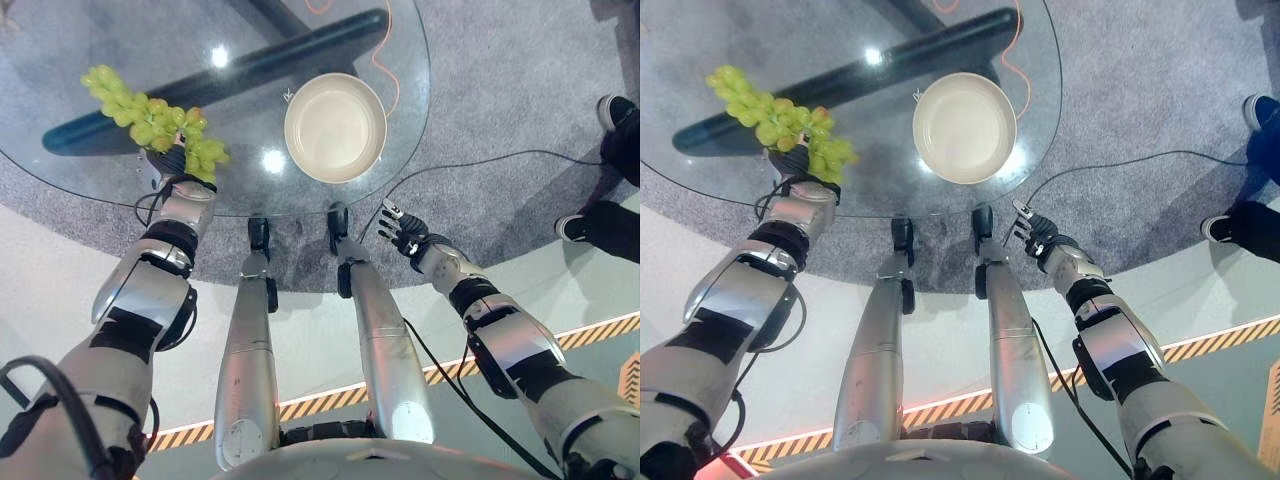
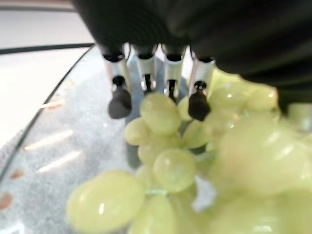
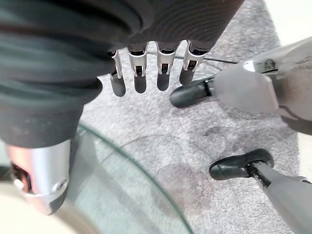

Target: Pick up fruits into the plate

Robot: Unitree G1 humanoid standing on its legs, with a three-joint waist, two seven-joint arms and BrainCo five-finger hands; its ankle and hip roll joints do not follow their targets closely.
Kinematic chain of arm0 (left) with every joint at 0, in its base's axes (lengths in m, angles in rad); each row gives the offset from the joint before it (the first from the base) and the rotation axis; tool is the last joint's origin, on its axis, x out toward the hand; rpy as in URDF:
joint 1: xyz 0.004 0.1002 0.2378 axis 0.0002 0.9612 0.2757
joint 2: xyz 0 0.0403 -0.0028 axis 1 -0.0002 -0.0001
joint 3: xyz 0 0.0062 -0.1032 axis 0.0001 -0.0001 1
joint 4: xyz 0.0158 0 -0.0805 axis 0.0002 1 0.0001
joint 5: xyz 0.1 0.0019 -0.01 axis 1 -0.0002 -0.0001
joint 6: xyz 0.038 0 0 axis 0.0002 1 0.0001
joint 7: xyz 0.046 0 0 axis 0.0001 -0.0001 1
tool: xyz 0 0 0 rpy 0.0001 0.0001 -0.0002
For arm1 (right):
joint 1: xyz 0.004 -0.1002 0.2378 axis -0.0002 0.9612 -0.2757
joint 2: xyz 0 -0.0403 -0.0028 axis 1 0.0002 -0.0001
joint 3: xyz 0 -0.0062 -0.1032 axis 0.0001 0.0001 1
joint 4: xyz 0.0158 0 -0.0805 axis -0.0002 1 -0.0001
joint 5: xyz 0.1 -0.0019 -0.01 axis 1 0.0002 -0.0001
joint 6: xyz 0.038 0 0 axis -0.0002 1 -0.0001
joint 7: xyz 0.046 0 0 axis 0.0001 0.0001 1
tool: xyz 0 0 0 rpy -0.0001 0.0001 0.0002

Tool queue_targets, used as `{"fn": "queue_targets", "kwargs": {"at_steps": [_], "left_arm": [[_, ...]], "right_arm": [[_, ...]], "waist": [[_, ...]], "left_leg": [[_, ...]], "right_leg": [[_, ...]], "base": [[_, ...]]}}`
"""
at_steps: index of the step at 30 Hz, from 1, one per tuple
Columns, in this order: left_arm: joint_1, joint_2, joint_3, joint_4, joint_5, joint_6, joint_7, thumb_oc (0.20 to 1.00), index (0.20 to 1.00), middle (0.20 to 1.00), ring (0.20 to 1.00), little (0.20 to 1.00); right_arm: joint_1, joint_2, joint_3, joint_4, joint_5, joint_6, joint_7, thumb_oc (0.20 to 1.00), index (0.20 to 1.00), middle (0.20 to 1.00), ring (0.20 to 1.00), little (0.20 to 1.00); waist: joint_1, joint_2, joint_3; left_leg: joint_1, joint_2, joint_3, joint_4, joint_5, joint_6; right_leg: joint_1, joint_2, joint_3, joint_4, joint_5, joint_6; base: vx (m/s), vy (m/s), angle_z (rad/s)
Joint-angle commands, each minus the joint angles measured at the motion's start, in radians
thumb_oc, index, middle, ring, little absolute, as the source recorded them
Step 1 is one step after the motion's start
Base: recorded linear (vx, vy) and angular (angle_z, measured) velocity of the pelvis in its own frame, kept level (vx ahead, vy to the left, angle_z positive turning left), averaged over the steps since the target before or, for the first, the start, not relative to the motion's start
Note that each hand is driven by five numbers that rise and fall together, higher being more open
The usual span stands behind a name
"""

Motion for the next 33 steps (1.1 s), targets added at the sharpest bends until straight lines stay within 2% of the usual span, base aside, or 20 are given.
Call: {"fn": "queue_targets", "kwargs": {"at_steps": [1, 13, 19, 22, 24, 28, 30, 33], "left_arm": [[0.038, 0.000, 0.062, -0.012, -0.005, -0.027, 0.003, 0.200, 0.200, 0.200, 0.200, 0.200], [0.084, 0.041, 0.061, -0.065, 0.050, -0.044, -0.046, 0.200, 0.200, 0.200, 0.200, 0.200], [0.096, 0.069, 0.070, -0.051, 0.053, -0.058, -0.118, 0.200, 0.200, 0.200, 0.200, 0.200], [0.102, 0.079, 0.059, -0.053, 0.152, -0.084, -0.160, 0.206, 0.206, 0.206, 0.206, 0.206], [0.119, 0.084, 0.024, -0.071, 0.214, -0.090, -0.187, 1.000, 1.000, 1.000, 1.000, 1.000], [0.151, 0.079, -0.020, -0.103, 0.286, -0.112, -0.204, 1.000, 1.000, 1.000, 1.000, 1.000], [0.177, 0.097, -0.063, -0.156, 0.424, -0.117, -0.240, 1.000, 1.000, 1.000, 1.000, 1.000], [0.188, 0.131, -0.113, -0.222, 0.562, -0.089, -0.277, 1.000, 1.000, 1.000, 1.000, 1.000]], "right_arm": [[0.070, -0.022, -0.003, -0.026, -0.047, 0.007, 0.017, 1.000, 1.000, 1.000, 1.000, 1.000], [0.091, -0.036, 0.007, -0.034, -0.124, 0.017, 0.020, 1.000, 1.000, 1.000, 1.000, 1.000], [0.094, -0.046, 0.008, -0.030, -0.157, 0.024, 0.025, 1.000, 1.000, 1.000, 1.000, 1.000], [0.097, -0.058, 0.011, -0.028, -0.174, 0.036, 0.032, 1.000, 1.000, 1.000, 1.000, 1.000], [0.107, -0.069, 0.016, -0.036, -0.183, 0.053, 0.030, 1.000, 1.000, 1.000, 1.000, 1.000], [0.134, -0.091, 0.010, -0.050, -0.212, 0.075, 0.029, 1.000, 1.000, 1.000, 1.000, 1.000], [0.167, -0.103, -0.002, -0.057, -0.230, 0.079, 0.021, 1.000, 1.000, 1.000, 1.000, 1.000], [0.196, -0.111, -0.009, -0.071, -0.232, 0.076, 0.013, 1.000, 1.000, 1.000, 1.000, 1.000]], "waist": [[0.009, 0.057, 0.009], [0.024, 0.087, 0.009], [0.034, 0.091, 0.009], [0.036, 0.090, 0.009], [0.036, 0.093, 0.009], [0.033, 0.106, 0.009], [0.040, 0.115, 0.009], [0.049, 0.120, 0.001]], "left_leg": [[0.058, -0.029, 0.048, -0.051, -0.025, 0.038], [0.231, -0.017, 0.063, -0.144, -0.007, 0.037], [0.311, -0.020, 0.069, -0.172, -0.007, 0.043], [0.341, -0.022, 0.072, -0.175, -0.013, 0.046], [0.377, -0.026, 0.067, -0.184, -0.018, 0.046], [0.431, -0.036, 0.058, -0.204, -0.018, 0.047], [0.465, -0.049, 0.046, -0.190, -0.031, 0.047], [0.478, -0.055, 0.042, -0.180, -0.041, 0.048]], "right_leg": [[0.067, 0.078, -0.034, -0.045, -0.055, -0.025], [0.225, 0.059, -0.031, -0.103, -0.065, -0.017], [0.306, 0.040, -0.038, -0.123, -0.068, -0.012], [0.339, 0.030, -0.040, -0.132, -0.068, -0.009], [0.378, 0.022, -0.041, -0.150, -0.064, -0.006], [0.433, 0.007, -0.048, -0.174, -0.058, 0.000], [0.479, -0.014, -0.061, -0.177, -0.061, -0.001], [0.506, -0.030, -0.077, -0.189, -0.061, 0.000]], "base": [[-0.01, 0.112, 0.04], [0.00, 0.126, 0.01], [0.02, 0.134, 0.01], [0.01, 0.127, 0.02], [0.03, 0.147, 0.03], [0.03, 0.152, 0.08], [0.05, 0.136, 0.08], [0.03, 0.073, 0.10]]}}
